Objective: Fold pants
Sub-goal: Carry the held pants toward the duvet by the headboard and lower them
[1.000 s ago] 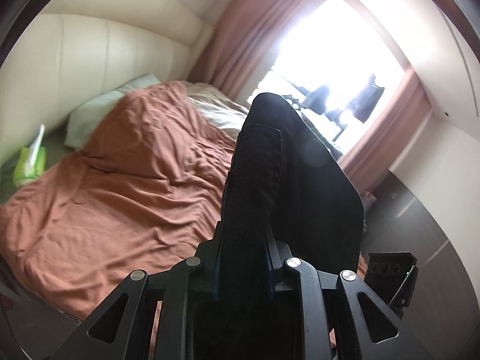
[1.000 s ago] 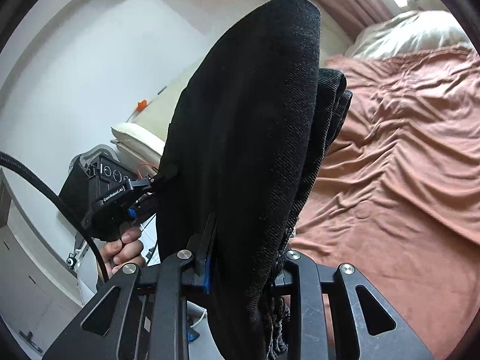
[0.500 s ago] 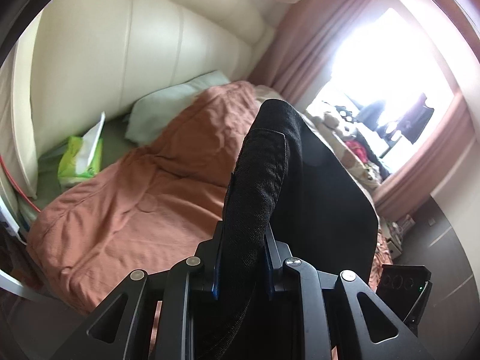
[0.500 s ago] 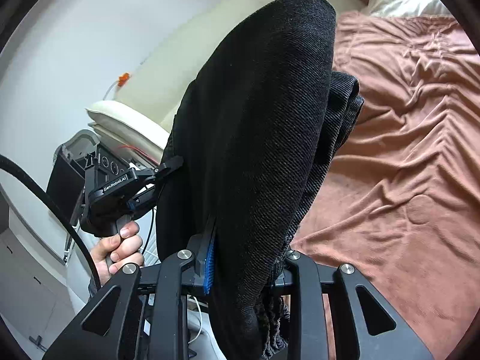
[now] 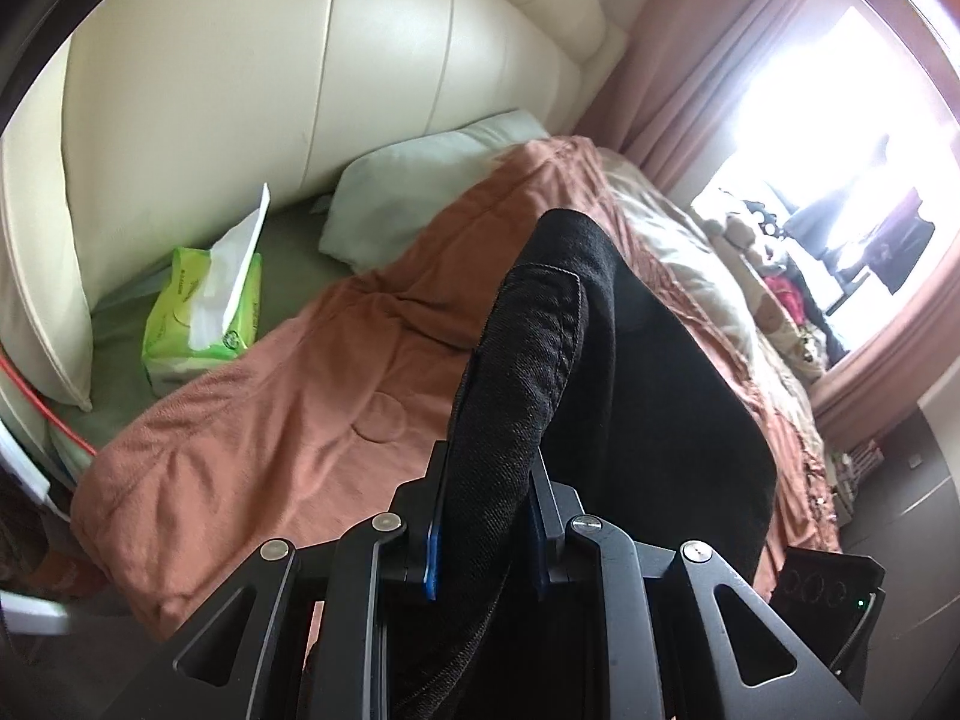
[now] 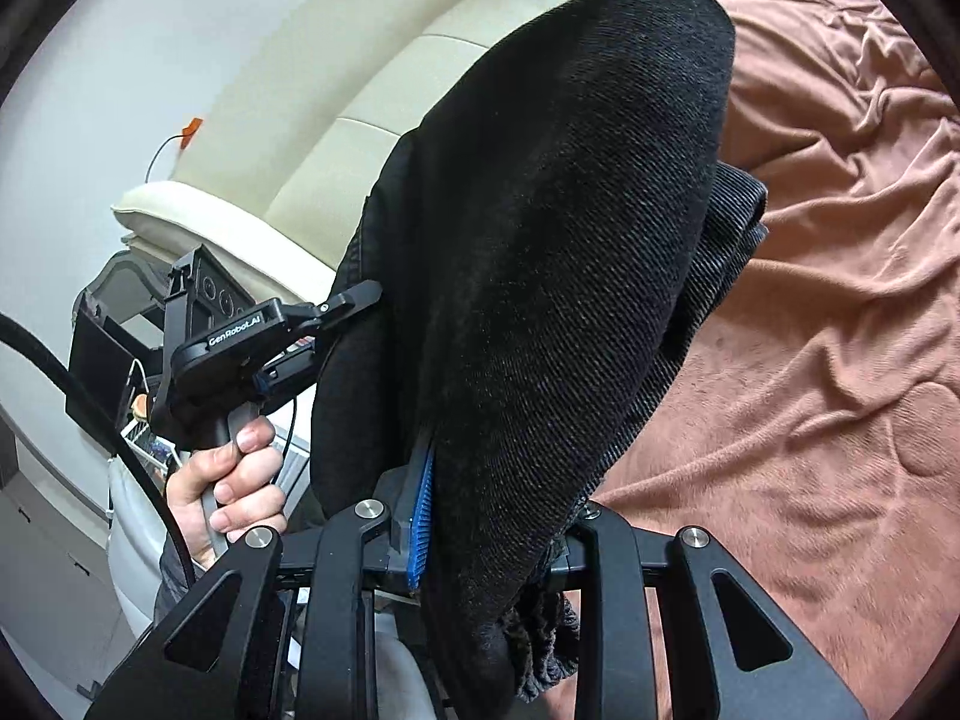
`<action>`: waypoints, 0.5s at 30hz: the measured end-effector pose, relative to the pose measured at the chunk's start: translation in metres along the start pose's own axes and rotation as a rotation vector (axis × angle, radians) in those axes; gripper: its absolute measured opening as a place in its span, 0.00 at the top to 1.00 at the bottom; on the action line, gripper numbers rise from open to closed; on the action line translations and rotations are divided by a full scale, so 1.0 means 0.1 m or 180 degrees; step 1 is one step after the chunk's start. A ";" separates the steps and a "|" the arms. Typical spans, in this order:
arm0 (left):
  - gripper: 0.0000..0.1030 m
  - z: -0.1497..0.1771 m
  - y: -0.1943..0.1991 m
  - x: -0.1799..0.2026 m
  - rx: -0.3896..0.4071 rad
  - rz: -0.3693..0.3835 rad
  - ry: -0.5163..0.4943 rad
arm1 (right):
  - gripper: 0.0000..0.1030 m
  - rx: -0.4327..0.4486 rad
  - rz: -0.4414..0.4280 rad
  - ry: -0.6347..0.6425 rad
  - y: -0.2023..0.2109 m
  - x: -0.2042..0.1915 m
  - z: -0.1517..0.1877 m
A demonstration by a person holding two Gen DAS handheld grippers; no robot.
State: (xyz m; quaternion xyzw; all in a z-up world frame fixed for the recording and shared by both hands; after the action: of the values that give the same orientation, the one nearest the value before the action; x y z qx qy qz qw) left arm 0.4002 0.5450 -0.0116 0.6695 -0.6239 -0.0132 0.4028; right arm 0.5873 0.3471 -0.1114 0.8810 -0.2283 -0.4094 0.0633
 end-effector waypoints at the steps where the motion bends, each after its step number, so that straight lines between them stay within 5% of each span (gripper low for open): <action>1: 0.78 -0.01 -0.05 -0.03 -0.0014 -0.0023 -0.0002 | 0.77 -0.0007 -0.0011 -0.0028 -0.06 0.02 -0.01; 11: 0.76 -0.12 -0.63 -0.40 -0.0145 -0.0362 -0.0068 | 0.77 -0.0107 -0.0017 -0.0310 -0.69 0.22 0.03; 13: 0.71 -0.10 -0.75 -0.52 -0.0219 -0.0578 -0.0053 | 0.71 -0.0115 0.0142 -0.0404 -0.79 0.34 0.02; 15: 0.68 -0.05 -0.73 -0.64 -0.0119 -0.0761 0.0049 | 0.47 -0.0204 0.0287 -0.0549 -0.88 0.46 0.04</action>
State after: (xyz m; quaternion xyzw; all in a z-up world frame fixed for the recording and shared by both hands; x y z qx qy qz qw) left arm 0.4488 0.5940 -0.0799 0.7317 -0.5361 -0.0676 0.4155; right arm 0.6417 0.4048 -0.1723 0.8289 -0.2591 -0.4875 0.0900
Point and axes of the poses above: each gripper's, at about its wrist camera, not at the fingertips, and y roughly against the way its jaws point, x to its right, z to its underside, the point moved 3 cm from there along -y, roughly the way its jaws point, and after that the axes turned 9 degrees about x, right-handed, at the moved point
